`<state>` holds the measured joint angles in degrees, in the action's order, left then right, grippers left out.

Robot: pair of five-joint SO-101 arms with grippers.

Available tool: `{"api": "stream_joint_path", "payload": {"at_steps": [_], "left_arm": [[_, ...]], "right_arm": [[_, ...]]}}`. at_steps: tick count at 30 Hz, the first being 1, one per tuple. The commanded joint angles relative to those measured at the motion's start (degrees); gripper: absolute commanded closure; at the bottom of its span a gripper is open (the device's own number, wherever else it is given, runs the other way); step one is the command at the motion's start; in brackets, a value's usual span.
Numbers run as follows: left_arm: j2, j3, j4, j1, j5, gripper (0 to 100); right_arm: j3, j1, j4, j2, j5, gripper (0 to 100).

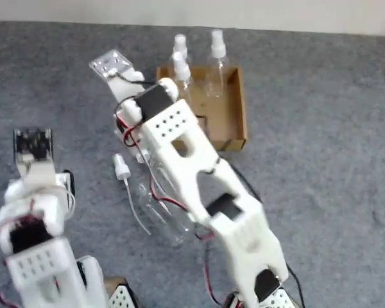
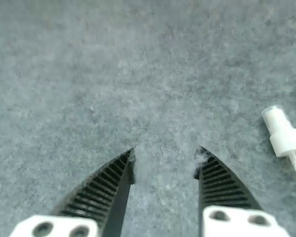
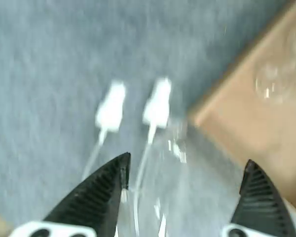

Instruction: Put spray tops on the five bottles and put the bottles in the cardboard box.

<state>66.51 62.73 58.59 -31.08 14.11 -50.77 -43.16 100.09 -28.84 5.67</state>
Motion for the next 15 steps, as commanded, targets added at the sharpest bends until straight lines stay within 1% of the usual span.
{"api": "stream_joint_path", "payload": {"at_steps": [1, 3, 6, 9, 11, 15], "left_arm": [[-15.25, -11.74, 2.37, 0.66, 0.44, 85], [-22.29, -17.36, 5.19, 2.59, 0.53, 85], [-30.02, -24.84, 9.58, 5.93, 0.97, 85], [-34.24, -28.62, 11.60, 6.37, 0.88, 85], [-35.30, -29.23, 11.60, 6.37, 0.88, 85], [-35.47, -29.23, 11.60, 6.46, 0.88, 85]], "right_arm": [[19.91, 2.15, -0.40, 17.98, 3.96, 71.0], [31.52, 2.59, -5.76, 22.02, 4.22, 71.0], [48.04, 3.30, -17.63, 26.15, 4.04, 71.0], [61.67, 3.74, -28.97, 29.05, 3.96, 71.0], [68.18, 3.74, -35.30, 30.02, 3.96, 71.0], [73.10, 3.74, -44.09, 30.11, 3.96, 71.0]]}}
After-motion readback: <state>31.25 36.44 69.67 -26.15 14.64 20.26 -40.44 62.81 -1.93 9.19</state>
